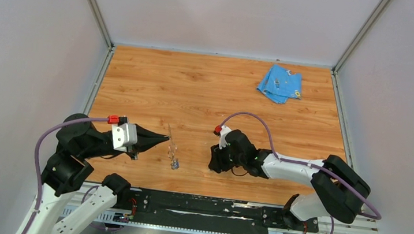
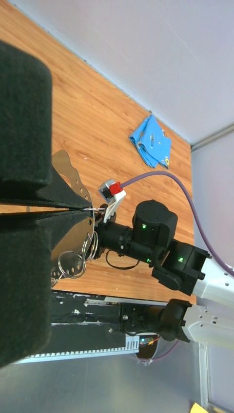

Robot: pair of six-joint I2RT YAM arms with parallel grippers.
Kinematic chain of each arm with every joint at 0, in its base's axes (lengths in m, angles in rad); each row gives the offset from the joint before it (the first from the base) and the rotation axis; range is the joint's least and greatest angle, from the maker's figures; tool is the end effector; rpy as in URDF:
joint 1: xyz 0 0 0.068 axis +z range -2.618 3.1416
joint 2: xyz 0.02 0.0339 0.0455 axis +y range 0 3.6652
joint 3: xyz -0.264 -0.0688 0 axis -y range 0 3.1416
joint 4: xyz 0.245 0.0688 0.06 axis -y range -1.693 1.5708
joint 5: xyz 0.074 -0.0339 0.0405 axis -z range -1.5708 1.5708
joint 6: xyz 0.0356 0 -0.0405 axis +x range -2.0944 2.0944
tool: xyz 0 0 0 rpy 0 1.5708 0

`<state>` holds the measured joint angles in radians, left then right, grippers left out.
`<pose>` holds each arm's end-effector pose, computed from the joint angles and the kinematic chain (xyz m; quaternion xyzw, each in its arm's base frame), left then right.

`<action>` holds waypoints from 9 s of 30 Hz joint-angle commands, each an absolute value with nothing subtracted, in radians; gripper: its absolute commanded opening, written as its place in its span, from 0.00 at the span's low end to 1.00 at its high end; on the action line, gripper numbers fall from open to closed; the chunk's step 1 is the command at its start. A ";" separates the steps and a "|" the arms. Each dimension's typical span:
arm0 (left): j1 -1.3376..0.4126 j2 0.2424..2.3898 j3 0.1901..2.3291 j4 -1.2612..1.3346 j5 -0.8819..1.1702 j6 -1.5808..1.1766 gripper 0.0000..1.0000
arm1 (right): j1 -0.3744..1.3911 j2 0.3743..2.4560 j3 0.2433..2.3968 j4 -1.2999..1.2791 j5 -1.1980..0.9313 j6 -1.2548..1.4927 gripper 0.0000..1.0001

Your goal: Put the keys on the keyring

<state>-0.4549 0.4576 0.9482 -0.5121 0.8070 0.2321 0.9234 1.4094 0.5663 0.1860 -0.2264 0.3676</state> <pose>0.0512 -0.0537 0.3964 0.4800 0.5264 -0.3504 0.6081 0.1573 0.2213 0.1646 -0.2925 0.8438 0.3447 0.2891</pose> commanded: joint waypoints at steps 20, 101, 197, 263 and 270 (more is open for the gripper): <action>-0.460 0.435 0.978 -0.515 0.798 0.251 0.00 | 0.882 1.479 0.603 0.212 -0.269 0.391 0.38; -0.460 0.473 0.914 -0.580 0.769 0.404 0.00 | 1.208 1.326 1.493 -0.348 -0.350 0.136 0.00; -0.460 0.504 0.928 -0.057 0.901 -0.221 0.00 | 1.137 1.124 1.235 0.087 -0.408 0.065 0.49; -0.460 0.761 1.189 -0.798 1.026 0.340 0.40 | 1.112 1.435 1.817 -0.865 -0.521 -0.112 0.00; -0.460 0.850 1.204 -0.799 1.128 0.353 0.39 | 1.126 1.490 1.896 -0.944 -0.534 -0.146 0.00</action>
